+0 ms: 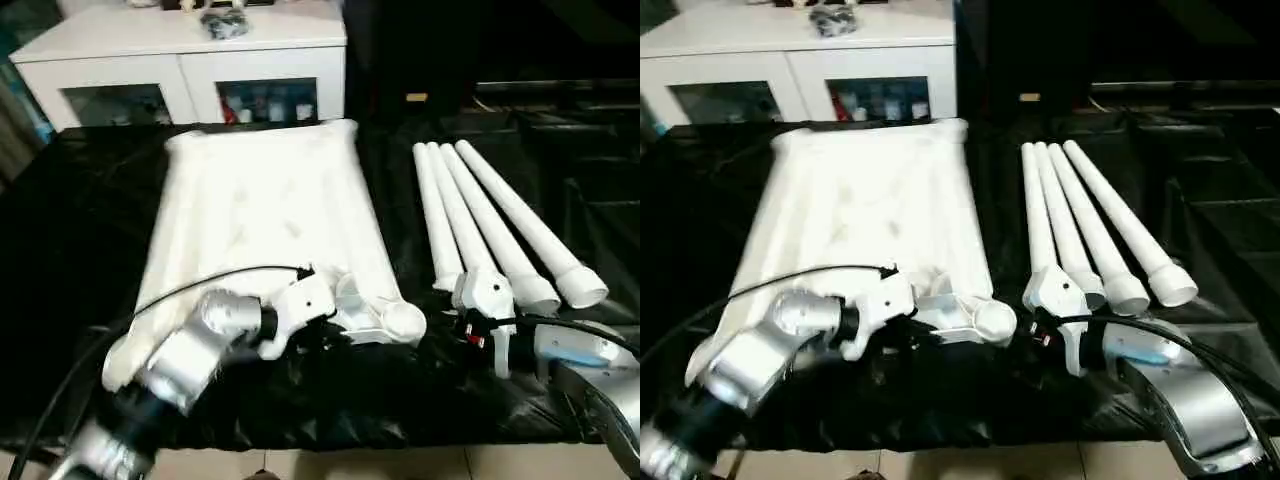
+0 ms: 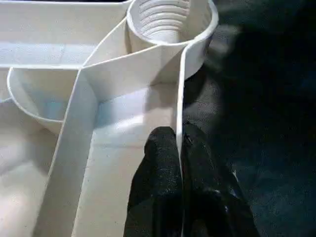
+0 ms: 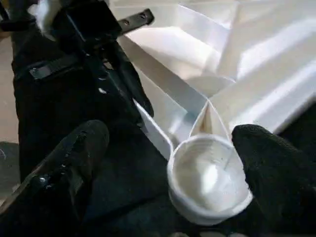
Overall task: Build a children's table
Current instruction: Move table base
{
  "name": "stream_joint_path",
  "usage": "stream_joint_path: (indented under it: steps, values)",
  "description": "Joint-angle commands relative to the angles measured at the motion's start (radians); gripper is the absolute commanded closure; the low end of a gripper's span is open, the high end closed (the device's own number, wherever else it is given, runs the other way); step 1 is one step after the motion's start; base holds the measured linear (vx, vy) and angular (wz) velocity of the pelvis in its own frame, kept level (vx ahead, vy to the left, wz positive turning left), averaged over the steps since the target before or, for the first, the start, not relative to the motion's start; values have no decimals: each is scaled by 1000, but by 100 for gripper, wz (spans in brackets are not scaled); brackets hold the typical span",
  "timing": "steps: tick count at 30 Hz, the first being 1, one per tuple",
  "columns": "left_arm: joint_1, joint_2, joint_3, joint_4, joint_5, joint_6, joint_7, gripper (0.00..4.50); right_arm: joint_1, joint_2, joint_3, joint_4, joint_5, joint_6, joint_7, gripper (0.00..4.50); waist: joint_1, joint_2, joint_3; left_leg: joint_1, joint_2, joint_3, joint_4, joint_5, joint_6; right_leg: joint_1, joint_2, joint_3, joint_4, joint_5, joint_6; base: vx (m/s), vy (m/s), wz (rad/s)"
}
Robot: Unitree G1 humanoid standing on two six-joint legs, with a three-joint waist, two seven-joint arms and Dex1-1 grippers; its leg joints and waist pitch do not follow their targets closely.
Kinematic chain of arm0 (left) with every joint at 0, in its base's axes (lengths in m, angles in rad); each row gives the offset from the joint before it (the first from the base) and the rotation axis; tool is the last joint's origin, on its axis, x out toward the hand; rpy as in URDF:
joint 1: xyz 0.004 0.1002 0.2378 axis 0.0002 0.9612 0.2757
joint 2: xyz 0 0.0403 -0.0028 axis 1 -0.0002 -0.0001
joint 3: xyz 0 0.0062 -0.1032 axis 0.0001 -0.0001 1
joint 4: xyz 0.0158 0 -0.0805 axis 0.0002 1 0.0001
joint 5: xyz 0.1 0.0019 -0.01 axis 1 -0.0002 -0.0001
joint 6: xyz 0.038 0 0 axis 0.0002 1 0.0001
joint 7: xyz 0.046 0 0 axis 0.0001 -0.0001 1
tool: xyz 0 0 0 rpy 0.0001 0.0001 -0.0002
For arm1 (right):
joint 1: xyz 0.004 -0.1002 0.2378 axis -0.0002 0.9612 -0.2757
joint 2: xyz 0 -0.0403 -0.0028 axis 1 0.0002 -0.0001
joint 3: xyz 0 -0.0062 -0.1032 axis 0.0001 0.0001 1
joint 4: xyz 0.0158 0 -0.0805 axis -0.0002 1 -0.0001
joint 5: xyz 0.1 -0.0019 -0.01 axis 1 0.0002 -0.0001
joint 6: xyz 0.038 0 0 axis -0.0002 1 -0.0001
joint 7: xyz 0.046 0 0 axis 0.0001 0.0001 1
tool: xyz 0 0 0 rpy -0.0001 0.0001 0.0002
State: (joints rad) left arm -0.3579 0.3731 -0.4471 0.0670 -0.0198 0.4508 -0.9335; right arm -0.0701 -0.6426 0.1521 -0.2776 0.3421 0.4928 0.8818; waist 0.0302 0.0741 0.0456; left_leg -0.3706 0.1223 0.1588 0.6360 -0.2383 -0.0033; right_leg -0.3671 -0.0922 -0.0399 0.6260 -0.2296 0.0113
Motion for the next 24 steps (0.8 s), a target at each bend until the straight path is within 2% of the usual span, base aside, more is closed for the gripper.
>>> stream_joint_path:
  steps: [1,7,13,16,17,18,20,24]
  values:
    - [25,3,35,-21,16,55,62,448,5,-13,-10,-37,0,8,-1,0,9,-18,-43,-1,102,-46,-100,-150,79,42,-80,46,-77,-81,-301,0,0,0]
    - [80,-80,30,-82,31,76,176,448,12,-17,-13,-52,-2,20,-12,0,10,-18,-42,1,104,-46,-102,-155,80,38,-76,47,-83,-105,-286,0,0,0]
    - [69,-91,11,-59,35,36,177,448,17,-23,-18,-53,-6,21,-17,0,12,-17,-44,0,102,-45,-101,-140,92,37,-76,46,-84,-85,-277,0,0,0]
    - [60,-69,-10,-32,65,-42,167,448,20,-23,-23,-62,1,30,-20,0,12,-22,-44,-1,102,-45,-102,-139,101,37,-76,45,-86,-90,-269,0,0,0]
    - [60,-61,-14,-30,65,-50,156,448,20,-23,-24,-63,3,32,-20,0,13,-21,-43,-1,102,-45,-102,-143,101,37,-77,46,-87,-106,-264,0,0,0]
    - [60,-53,-17,-30,62,-54,143,422,20,-21,-24,-65,5,35,-21,0,13,-21,-42,0,102,-44,-103,-148,99,36,-77,46,-88,-119,-262,0,0,0]
    - [63,-50,0,-29,48,-91,136,405,20,-21,-24,-67,7,40,-23,0,14,-18,-43,1,102,-45,-104,-152,90,35,-77,46,-89,-135,-258,0,0,0]
    - [75,-23,23,-72,10,-54,94,381,18,-22,-34,-71,22,56,-26,0,14,-17,-46,0,103,-46,-104,-129,86,35,-77,44,-81,-88,-267,0,0,0]
